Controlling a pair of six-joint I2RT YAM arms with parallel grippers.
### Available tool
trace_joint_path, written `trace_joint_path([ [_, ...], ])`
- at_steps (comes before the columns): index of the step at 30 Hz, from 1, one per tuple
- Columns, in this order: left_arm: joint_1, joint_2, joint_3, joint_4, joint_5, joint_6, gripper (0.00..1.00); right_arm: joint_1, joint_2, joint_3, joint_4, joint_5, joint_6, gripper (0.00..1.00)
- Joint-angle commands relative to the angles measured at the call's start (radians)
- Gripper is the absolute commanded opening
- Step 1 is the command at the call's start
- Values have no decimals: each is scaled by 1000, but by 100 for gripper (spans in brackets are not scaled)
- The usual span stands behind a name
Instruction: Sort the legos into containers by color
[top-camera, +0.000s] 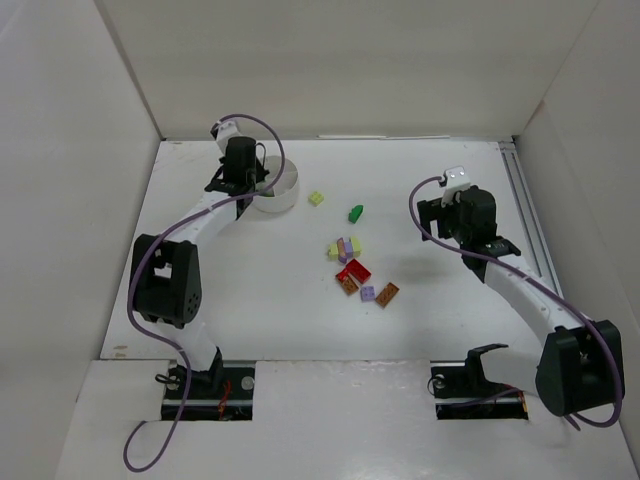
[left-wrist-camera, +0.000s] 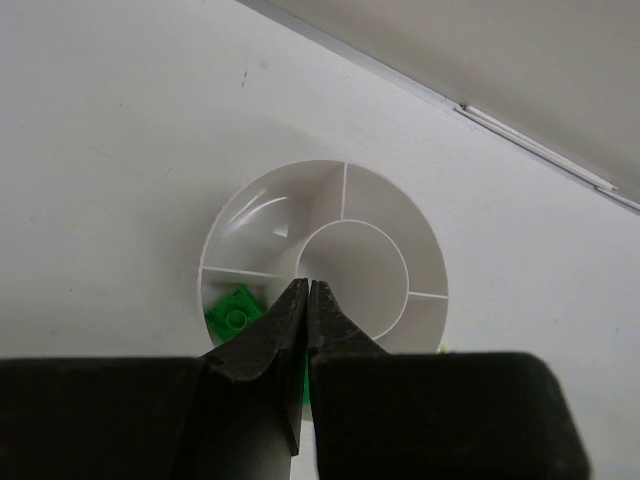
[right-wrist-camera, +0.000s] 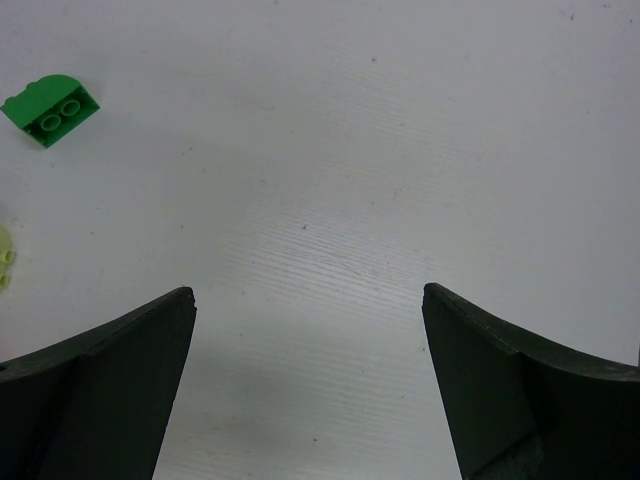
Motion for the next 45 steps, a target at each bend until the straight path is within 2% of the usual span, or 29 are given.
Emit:
trace_joint_path([
  [1,23,-6,32,48,8,-56,0,-6,-12,44,28,10,-4,100],
  [5,23,-6,10,60,-1,-80,2,-6,-12,44,19,10,-4,100],
  [6,32,-6,10,60,9,-70,5,-6,-12,44,19,10,-4,100],
  [7,33,-6,10,60,9,-70,15,-6,-12,44,19,1,-4,100],
  [10,33,-6,21,50,9,-70,26,-6,-3,55,19,-8,-14,100],
  [14,33,-15,10,40,20,-59,32,-6,8,66,19,-19,-14,100],
  [16,33,-41,1,40,31,-50,44,29,21,95,19,-19,-23,100],
  [17,33,-52,1,40,49,-50,55,43,52,106,19,-19,-23,100],
  [18,33,-64,-13,40,80,-50,72,59,69,119,19,-7,-9,100],
  [19,33,-78,-34,50,98,-50,100,99,90,136,19,-7,2,100],
  [23,33,-196,-143,106,227,-50,100,208,248,274,19,59,83,100],
  [24,33,-219,-169,115,244,-63,100,225,329,302,19,68,145,100],
  [27,11,-297,-264,116,244,-85,100,277,496,417,19,59,265,99],
  [31,-17,-377,-355,106,267,-96,100,352,668,561,-2,79,346,99],
  [34,-17,-430,-404,82,276,-105,100,383,744,638,-72,154,417,97],
  [39,-17,-487,-450,66,285,-105,100,395,762,638,-102,289,526,97],
  [45,-17,-501,-459,77,302,-91,100,386,842,666,-102,289,549,96],
])
